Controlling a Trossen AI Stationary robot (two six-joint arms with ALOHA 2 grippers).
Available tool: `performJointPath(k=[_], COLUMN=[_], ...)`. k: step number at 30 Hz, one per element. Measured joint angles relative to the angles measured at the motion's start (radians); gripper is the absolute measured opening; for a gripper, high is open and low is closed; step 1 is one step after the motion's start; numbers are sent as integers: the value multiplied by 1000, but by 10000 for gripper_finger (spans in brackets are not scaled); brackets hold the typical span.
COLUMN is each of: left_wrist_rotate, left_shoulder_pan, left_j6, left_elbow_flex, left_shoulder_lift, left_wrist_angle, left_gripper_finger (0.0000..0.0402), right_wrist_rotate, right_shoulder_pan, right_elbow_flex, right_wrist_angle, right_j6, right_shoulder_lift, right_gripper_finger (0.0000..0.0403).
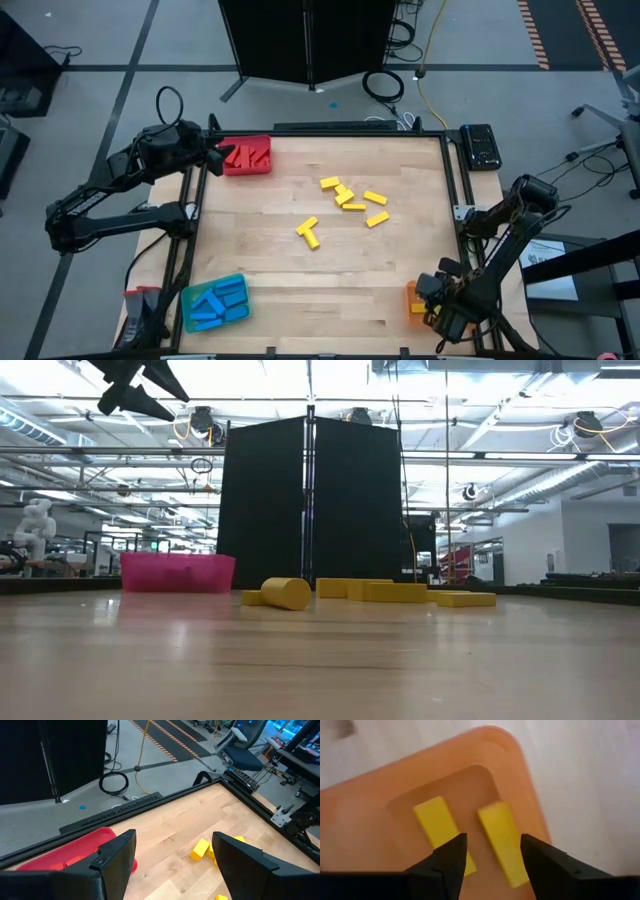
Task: Sort blocks
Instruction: Put the yellow block into the orange bin
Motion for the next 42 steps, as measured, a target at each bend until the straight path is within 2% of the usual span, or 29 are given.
performJointPath(k=[9, 12, 17, 19, 24, 32, 37, 42], left_wrist_rotate=[0, 0, 0, 0, 0, 0, 0, -13], left_shoulder_pan=[0, 0, 0, 0, 0, 0, 0, 0], left_j6=[0, -2, -3, -2, -1, 0, 0, -2], left_elbow_flex=[0, 0, 0, 0, 0, 0, 0, 0], left_shoulder_lift=[0, 0, 0, 0, 0, 0, 0, 0], left_wrist_angle=[0, 0, -1, 0, -1, -4, -7, -40], left_gripper_finger=[267, 267, 267, 267, 267, 267, 267, 267], right_wrist_rotate=[27, 138, 411, 451, 385, 162, 49, -16], right_shoulder_pan=[-35, -82, -218, -296, -518, -799, -895, -947], right_elbow_flex=[27, 91, 210, 231, 197, 100, 32, -10], right_wrist_angle=[97, 51, -187, -248, -231, 52, 141, 217], right_j6=[-44, -125, -289, -401, -799, -1384, -1647, -1790], right_shoulder_lift=[-31, -82, -182, -219, -266, -254, -211, -130], right_gripper_finger=[189, 190, 190, 190, 191, 191, 191, 191])
